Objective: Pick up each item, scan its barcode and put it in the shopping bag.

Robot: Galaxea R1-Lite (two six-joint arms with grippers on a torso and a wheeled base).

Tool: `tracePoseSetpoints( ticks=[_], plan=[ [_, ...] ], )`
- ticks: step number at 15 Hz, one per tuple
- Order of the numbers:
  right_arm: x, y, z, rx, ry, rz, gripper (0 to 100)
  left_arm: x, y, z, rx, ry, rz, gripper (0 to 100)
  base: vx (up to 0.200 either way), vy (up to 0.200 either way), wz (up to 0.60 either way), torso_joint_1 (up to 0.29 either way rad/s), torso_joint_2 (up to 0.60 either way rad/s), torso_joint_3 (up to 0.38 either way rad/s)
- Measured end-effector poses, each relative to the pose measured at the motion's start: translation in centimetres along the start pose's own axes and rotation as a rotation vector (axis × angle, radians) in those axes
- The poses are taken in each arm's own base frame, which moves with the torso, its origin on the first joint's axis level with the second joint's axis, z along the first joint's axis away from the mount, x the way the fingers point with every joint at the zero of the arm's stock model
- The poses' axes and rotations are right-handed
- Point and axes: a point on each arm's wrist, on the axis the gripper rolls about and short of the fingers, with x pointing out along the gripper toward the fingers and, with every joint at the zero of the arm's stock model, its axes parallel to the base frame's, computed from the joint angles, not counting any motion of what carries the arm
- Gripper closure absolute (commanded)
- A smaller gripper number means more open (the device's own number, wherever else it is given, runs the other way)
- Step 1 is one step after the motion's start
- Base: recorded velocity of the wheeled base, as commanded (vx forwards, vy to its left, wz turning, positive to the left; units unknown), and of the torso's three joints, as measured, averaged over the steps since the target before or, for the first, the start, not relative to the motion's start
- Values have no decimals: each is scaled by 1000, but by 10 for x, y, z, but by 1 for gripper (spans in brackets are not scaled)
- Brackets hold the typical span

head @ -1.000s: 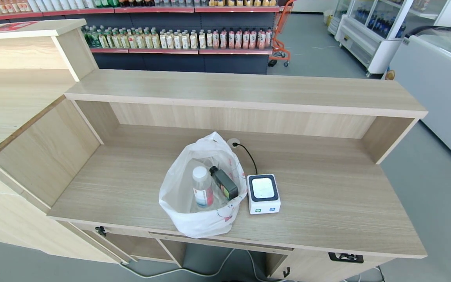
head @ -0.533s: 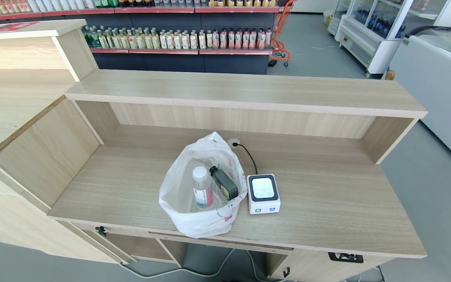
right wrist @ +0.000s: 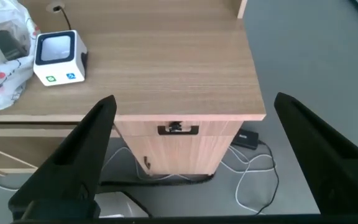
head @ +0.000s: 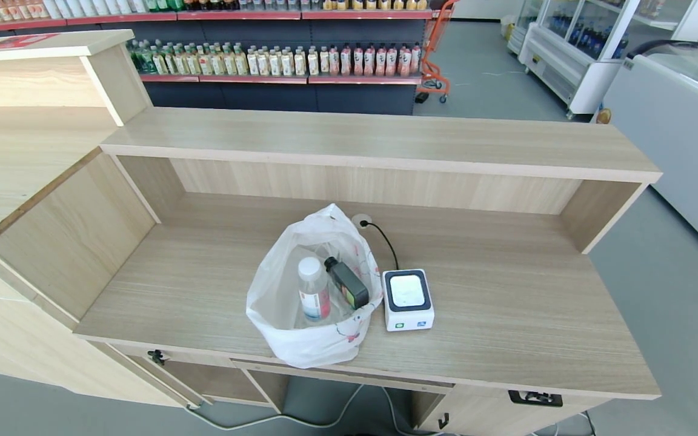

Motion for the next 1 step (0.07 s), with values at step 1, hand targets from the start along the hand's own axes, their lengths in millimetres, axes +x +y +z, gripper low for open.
tracePoseSetpoints(
  ticks=[1],
  plan=[
    [0,0,0,0,1,0,0,0,0,0,0,0,0,0,0,0,0,0,0,0]
  ],
)
